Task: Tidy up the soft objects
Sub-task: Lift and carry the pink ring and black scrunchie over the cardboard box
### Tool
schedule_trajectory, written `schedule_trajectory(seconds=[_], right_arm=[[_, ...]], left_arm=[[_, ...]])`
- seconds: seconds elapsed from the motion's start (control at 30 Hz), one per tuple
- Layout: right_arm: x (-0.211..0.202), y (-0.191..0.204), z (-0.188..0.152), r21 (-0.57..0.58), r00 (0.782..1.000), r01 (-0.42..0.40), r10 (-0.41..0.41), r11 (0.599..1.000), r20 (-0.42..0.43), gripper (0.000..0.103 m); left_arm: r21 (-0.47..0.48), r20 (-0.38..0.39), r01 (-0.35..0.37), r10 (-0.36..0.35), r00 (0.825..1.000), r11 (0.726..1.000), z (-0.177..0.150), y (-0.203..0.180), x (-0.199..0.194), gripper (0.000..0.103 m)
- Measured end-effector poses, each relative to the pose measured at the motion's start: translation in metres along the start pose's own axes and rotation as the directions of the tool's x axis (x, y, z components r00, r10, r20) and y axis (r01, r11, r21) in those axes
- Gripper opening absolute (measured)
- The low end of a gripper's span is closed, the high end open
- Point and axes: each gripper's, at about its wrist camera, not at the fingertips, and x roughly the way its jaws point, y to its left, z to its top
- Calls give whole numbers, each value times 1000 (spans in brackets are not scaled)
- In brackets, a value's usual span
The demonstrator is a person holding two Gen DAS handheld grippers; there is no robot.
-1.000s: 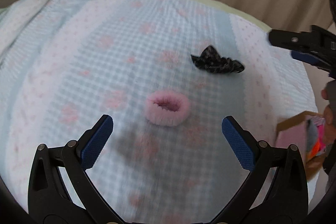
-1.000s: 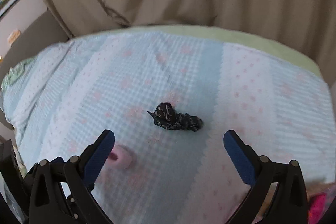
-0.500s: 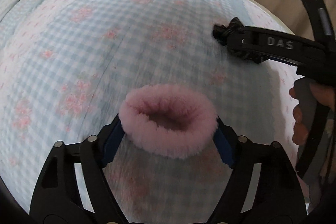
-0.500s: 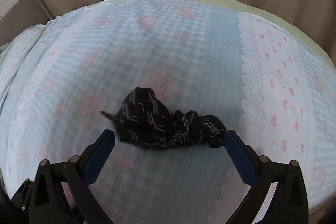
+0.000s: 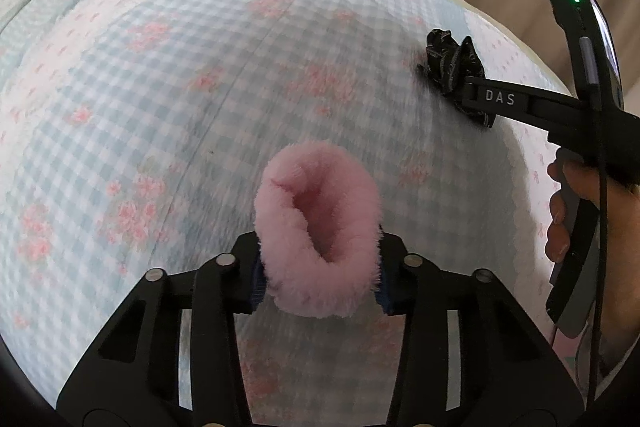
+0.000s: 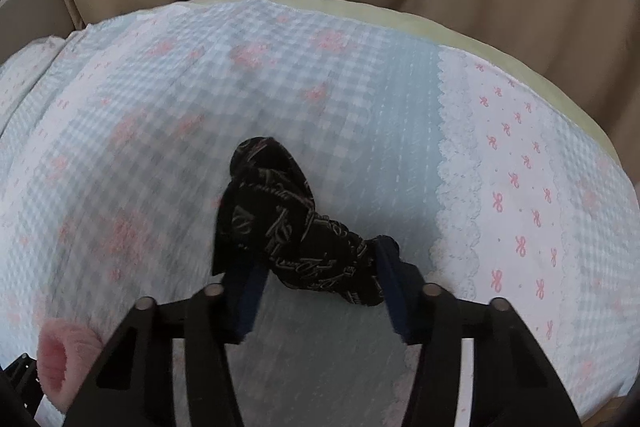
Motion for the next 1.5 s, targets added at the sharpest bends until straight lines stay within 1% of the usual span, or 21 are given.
schedule_trajectory(seconds=[0.1, 0.27, 0.37, 0.5, 0.67, 0.8, 0.87, 1.0, 1.03, 1.1, 1.2, 1.33, 1.4, 1.5], right_arm=[[-5, -1, 0, 5, 1000, -8, 8, 1000, 18, 41], [-21, 3, -3, 6, 999, -30, 29, 1000, 37, 41], [-39, 3, -4, 20, 998, -44, 43, 999, 54, 41], [-75, 2, -5, 46, 995, -65, 61, 997, 83, 41], [-141, 4, -10, 66, 988, -88, 79, 994, 134, 41], [-198, 5, -14, 83, 981, -107, 92, 991, 171, 41], [-233, 6, -17, 88, 977, -114, 96, 990, 190, 41], [-293, 3, -26, 103, 971, -128, 104, 986, 216, 41], [-313, 1, -31, 105, 969, -131, 105, 986, 225, 41], [-341, -4, -38, 109, 966, -132, 104, 985, 237, 41], [-382, -15, -53, 123, 962, -141, 107, 982, 250, 41], [-424, -37, -78, 147, 960, -143, 102, 979, 259, 41], [-440, -53, -94, 159, 961, -133, 88, 978, 261, 41], [-455, -83, -119, 192, 965, -110, 59, 975, 255, 41]], left_arm=[[-2, 6, 0, 0, 1000, 1000, 3, 0, -4, 34], [-4, 34, -1, 1, 999, 1000, 9, 1, -22, 34], [-1, 51, -1, 1, 999, 1000, 12, -1, -39, 34], [4, 78, -2, 2, 997, 1000, 18, -6, -69, 34], [20, 112, -5, 3, 994, 1000, 26, -18, -121, 34], [46, 135, -7, 1, 991, 999, 31, -32, -171, 34], [59, 145, -8, -1, 990, 998, 32, -40, -199, 34], [79, 172, -6, -7, 985, 997, 33, -61, -251, 34], [81, 176, -2, -12, 984, 997, 31, -66, -262, 34], [88, 184, 3, -20, 983, 996, 28, -79, -288, 34], [107, 183, 16, -36, 982, 994, 19, -99, -312, 34], [166, 174, 28, -58, 983, 986, 2, -141, -333, 34], [192, 166, 51, -83, 983, 980, -10, -167, -338, 34], [227, 139, 92, -126, 982, 970, -25, -208, -335, 34]])
